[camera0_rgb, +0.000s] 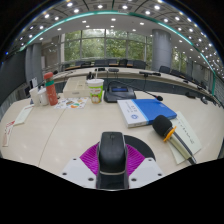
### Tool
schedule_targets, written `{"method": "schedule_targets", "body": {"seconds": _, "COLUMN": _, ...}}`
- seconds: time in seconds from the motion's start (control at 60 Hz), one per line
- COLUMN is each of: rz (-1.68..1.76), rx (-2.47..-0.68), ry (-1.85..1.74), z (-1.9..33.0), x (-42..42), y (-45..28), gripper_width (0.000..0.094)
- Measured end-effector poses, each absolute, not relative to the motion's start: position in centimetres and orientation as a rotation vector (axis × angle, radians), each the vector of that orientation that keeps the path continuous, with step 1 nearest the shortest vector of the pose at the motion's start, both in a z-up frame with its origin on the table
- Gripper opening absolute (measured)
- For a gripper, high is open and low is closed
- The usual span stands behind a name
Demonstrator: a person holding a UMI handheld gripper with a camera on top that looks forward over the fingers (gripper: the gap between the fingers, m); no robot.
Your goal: Arrange mouse
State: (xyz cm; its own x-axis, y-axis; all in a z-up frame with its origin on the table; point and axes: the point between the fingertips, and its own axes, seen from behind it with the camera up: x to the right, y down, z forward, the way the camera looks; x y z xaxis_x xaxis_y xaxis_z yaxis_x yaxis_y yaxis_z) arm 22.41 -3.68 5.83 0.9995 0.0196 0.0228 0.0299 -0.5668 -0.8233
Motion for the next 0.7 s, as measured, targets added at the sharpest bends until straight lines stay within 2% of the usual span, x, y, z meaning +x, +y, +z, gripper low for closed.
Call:
{"method": "schedule_targets", "body": {"seconds": 0.15, "rz": -0.006, "rx": -2.245, "ry": -0.073, "z": 0.3, "x": 25.0, "y": -3.1, "gripper_width": 0.0315}}
{"method": "schedule_targets", "body": {"seconds": 0.217, "rz": 0.009, "rx": -2.271, "ry": -0.068, "z": -1.0, "x": 25.5, "y": -3.3, "gripper_width": 0.0380}}
{"method": "schedule_targets", "body": {"seconds": 0.317, "rz": 0.042, "rx": -2.274, "ry": -0.086, "z": -0.9, "x": 25.3, "y": -3.2, "gripper_width": 0.0480}}
{"method": "schedule_targets", "body": {"seconds": 0.35, "rz": 0.037, "rx": -2.280, "ry": -0.093, "z": -0.8, "x": 25.4, "y": -3.3, "gripper_width": 0.0548}}
{"method": "schedule_targets", "body": {"seconds": 0.417, "rz": 0.031, "rx": -2.284, "ry": -0.106, "z": -0.2, "x": 25.2, "y": -3.6, "gripper_width": 0.0872}}
{"method": "schedule_targets", "body": {"seconds": 0.45, "rz": 0.024, "rx": -2.282, "ry": -0.110, "z": 0.2, "x": 25.2, "y": -3.8, "gripper_width": 0.0824}}
{"method": "schedule_targets", "body": {"seconds": 0.517, "rz": 0.000, "rx": -2.267, "ry": -0.095, "z": 1.7, "x": 25.5, "y": -4.5, "gripper_width": 0.0866}}
{"method": "schedule_targets", "body": {"seconds": 0.7, "rz": -0.027, "rx": -2.225, "ry": -0.065, "z": 7.2, "x": 24.6, "y": -9.0, "gripper_width": 0.0856}}
